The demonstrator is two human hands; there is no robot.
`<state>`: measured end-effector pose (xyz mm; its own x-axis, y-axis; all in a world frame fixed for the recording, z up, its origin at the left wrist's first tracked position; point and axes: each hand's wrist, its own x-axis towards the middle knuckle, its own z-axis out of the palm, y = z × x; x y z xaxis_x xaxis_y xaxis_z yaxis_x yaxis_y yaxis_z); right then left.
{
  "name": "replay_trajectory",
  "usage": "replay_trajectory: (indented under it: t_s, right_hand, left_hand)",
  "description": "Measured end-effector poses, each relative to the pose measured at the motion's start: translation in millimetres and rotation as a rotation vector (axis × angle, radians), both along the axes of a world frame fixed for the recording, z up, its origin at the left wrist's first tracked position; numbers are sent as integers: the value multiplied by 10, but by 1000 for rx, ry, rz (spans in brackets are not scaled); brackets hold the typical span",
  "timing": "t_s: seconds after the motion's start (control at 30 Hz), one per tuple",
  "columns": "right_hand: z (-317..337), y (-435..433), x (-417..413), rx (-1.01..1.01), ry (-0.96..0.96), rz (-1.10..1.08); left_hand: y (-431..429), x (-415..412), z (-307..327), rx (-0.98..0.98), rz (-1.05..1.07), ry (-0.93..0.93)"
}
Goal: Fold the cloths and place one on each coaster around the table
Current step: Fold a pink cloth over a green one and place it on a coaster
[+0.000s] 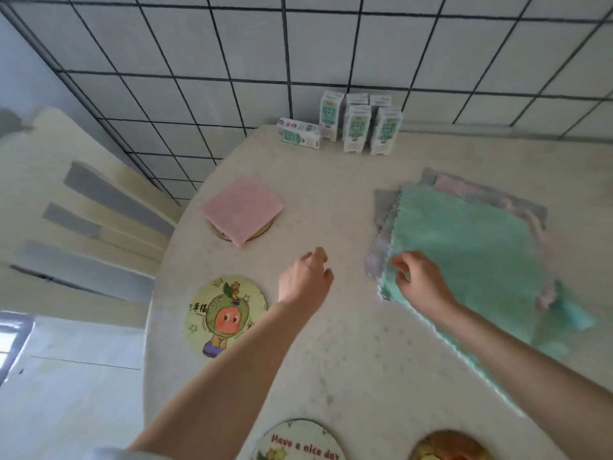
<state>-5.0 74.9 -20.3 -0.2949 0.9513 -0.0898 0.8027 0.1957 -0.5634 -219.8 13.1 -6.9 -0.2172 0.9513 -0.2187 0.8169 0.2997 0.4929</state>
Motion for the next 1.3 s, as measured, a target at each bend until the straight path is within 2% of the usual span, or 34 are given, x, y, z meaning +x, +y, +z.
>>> replay_trajectory:
  t_s: [0.2,0.3,0.4,0.53,0.9,1.03,1.13,1.3]
  right_hand:
    - [-24,-283,1016,78,-151,78]
    - [-60,-372,1392,188,-303,180]
    - [-127,-388,1617,288,-406,259]
    - [-193,-398,1774,291,-456,351]
    - [-105,-222,1907,272,-296,355]
    - [-68,-118,1881,204,-236,346]
    - [4,21,1872,258,-173,310]
    - [112,134,1903,320,-267,340]
  left_hand:
    - [-20,978,-176,101,-263,99]
    - [10,1361,-333,245,-469,154]
    - [37,1633,-470,369,-550,184]
    - [31,1778,-549,354,-573,220]
    - [195,1611,-530,415,-580,173]
    - [168,1754,-499,363,-563,209]
    - [143,1848,-488,352,-509,217]
    - [261,1731,-498,446,-422,206]
